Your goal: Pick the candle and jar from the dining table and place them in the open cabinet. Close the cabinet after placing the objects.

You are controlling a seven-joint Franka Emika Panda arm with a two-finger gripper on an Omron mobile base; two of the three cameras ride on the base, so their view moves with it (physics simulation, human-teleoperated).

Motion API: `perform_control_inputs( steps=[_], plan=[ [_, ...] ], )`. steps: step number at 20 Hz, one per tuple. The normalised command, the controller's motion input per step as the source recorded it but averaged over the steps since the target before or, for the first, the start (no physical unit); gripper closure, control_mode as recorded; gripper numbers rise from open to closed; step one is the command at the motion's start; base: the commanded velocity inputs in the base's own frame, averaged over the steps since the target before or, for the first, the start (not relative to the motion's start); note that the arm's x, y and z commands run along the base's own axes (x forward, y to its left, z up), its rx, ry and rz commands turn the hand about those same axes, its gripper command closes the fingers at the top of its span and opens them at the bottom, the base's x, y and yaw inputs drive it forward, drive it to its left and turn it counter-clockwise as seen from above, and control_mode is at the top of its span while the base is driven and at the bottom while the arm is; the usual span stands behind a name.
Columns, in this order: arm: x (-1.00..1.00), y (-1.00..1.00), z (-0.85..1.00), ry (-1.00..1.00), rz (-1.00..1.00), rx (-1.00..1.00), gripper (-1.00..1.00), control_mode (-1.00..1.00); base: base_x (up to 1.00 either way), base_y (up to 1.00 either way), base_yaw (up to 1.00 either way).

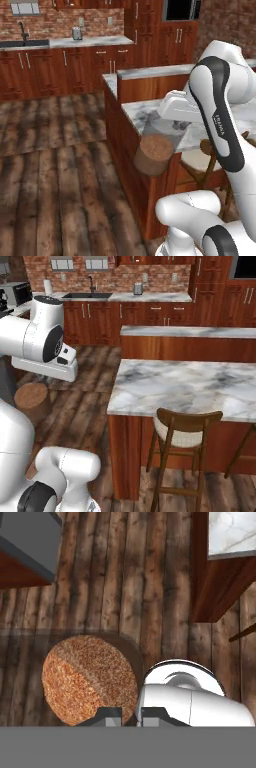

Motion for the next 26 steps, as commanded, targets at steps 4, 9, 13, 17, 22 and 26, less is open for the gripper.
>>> perform_control_inputs(
  steps=[4,9,13,17,22,26],
  plan=[
    [0.0,0.0,0.0,0.0,0.0,0.0,1.0,1.0,0.44,1.0,-0.1],
    [0.0,0.0,0.0,0.0,0.0,0.0,1.0,1.0,0.81,1.0,-0.16],
    [0.0,0.0,0.0,0.0,0.0,0.0,1.0,1.0,0.92,1.0,-0.18],
    [0.0,0.0,0.0,0.0,0.0,0.0,1.0,1.0,0.96,0.94,-0.17],
    [0.0,0.0,0.0,0.0,0.0,0.0,1.0,1.0,1.0,0.42,-0.02],
    [0.0,0.0,0.0,0.0,0.0,0.0,1.0,1.0,1.0,0.03,0.05]
  ],
)
